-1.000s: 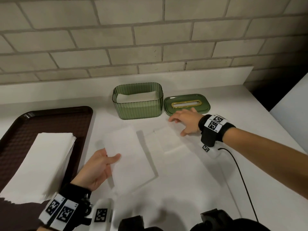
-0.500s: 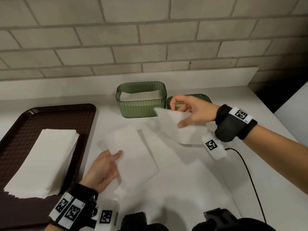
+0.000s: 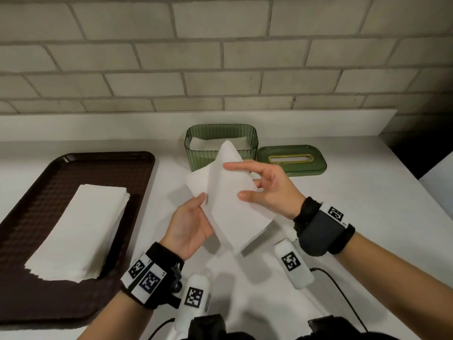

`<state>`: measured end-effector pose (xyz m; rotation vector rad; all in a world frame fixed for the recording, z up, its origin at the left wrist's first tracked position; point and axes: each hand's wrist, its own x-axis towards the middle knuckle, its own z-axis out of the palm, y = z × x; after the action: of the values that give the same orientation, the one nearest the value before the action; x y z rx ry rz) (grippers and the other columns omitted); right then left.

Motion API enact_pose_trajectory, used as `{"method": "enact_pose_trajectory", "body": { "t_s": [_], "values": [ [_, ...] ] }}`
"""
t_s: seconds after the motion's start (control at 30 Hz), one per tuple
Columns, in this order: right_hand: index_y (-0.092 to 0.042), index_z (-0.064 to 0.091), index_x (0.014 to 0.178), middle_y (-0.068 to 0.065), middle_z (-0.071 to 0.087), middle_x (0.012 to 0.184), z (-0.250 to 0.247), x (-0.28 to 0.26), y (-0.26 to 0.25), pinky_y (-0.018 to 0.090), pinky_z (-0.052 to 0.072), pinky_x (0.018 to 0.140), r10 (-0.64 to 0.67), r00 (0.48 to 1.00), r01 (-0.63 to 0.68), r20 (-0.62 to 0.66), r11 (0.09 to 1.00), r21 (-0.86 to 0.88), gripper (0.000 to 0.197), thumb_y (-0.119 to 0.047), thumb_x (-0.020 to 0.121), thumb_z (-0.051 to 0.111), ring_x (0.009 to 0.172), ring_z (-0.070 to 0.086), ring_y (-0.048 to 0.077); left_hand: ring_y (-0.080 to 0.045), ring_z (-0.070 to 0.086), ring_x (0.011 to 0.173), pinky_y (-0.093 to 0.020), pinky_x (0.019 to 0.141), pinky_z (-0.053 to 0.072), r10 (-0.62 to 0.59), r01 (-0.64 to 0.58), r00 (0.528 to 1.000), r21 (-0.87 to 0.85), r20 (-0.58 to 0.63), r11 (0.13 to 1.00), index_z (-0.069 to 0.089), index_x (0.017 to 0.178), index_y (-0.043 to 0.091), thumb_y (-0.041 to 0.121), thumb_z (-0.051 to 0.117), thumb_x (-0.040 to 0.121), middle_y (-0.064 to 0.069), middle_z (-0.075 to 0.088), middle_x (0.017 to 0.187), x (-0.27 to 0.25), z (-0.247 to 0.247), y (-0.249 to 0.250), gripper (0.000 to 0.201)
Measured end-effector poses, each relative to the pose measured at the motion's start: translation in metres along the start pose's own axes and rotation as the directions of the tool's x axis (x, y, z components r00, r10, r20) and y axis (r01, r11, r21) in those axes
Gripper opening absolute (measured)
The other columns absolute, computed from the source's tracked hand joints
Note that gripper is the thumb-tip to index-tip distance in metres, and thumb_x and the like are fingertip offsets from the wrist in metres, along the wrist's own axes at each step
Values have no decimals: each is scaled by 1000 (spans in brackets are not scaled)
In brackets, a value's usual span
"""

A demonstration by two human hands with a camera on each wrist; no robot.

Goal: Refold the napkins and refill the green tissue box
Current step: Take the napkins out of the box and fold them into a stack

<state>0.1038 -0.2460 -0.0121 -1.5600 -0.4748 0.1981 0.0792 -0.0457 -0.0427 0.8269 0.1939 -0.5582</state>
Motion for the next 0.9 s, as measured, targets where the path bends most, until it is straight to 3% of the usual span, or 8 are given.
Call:
{"method": "enact_pose_trajectory", "body": {
  "t_s": [0.07, 0.2, 0.33, 0.4, 0.53, 0.67, 0.8, 0.9],
  "values": [
    [-3, 51, 136, 3, 54, 123, 1, 0, -1, 26, 54, 81, -31, 1000, 31, -2, 999, 24, 62, 16, 80, 66, 106, 61, 12, -30, 57, 124, -46, 98, 50, -13, 13, 1000, -15, 4, 1000, 46, 141, 9, 32, 35, 100, -16, 57, 136, 1, -2, -1, 48],
    [-4, 49, 138, 2, 54, 128, -2, -2, -3, 37, 55, 90, -55, 998, 55, -6, 995, 80, 67, 18, 77, 67, 117, 60, 20, -31, 60, 120, -48, 101, 47, 8, -8, 1000, 24, 3, 1000, 49, 139, 10, 32, 32, 102, -15, 60, 133, 0, -2, -1, 46],
    [-11, 56, 134, 11, 51, 135, 1, -1, 9, 38, 58, 84, 9, 1000, -10, -19, 995, -94, 66, 16, 76, 71, 118, 58, 19, -31, 60, 120, -47, 96, 52, 27, -28, 999, 45, 36, 999, 49, 138, 10, 40, 28, 103, -15, 61, 133, -1, 1, 0, 51],
    [-21, 59, 131, 7, 51, 136, 2, -1, 15, 49, 55, 88, 50, 998, -53, -27, 984, -172, 67, 15, 75, 70, 117, 58, 19, -30, 60, 121, -44, 91, 55, 32, -33, 998, 32, 45, 999, 49, 138, 12, 46, 23, 103, -14, 60, 134, -1, 0, 0, 56],
    [-28, 61, 128, -4, 53, 135, 2, 1, 19, 53, 52, 89, 76, 997, -81, -28, 970, -229, 68, 13, 74, 69, 116, 59, 17, -29, 61, 119, -42, 84, 58, 35, -36, 999, 48, 22, 998, 47, 140, 13, 50, 20, 103, -13, 61, 133, 1, -3, -2, 59],
    [-31, 62, 128, -9, 54, 131, 3, 3, 20, 44, 53, 84, 90, 996, -94, -27, 952, -292, 68, 6, 72, 70, 115, 58, 14, -29, 62, 118, -42, 84, 58, 49, -49, 999, 59, 11, 997, 48, 139, 13, 51, 20, 102, -13, 62, 132, 2, -5, -1, 60],
    [-26, 60, 130, -9, 54, 131, 6, 6, 21, 16, 46, 73, 79, 997, -83, -25, 934, -347, 66, 7, 74, 71, 110, 56, 4, -30, 63, 116, -42, 91, 56, 96, -94, 995, 153, -4, 984, 53, 133, 8, 29, 35, 104, -14, 64, 129, 1, -5, -1, 40],
    [-28, 58, 130, -11, 57, 127, 6, 10, 23, 21, 51, 70, 91, 995, -100, -42, 926, -365, 59, -6, 78, 76, 88, 63, 11, -27, 69, 105, -36, 80, 60, 153, -131, 985, 236, -78, 963, 58, 126, 4, 8, 42, 101, -13, 68, 121, 3, -12, -1, 30]
  ]
}}
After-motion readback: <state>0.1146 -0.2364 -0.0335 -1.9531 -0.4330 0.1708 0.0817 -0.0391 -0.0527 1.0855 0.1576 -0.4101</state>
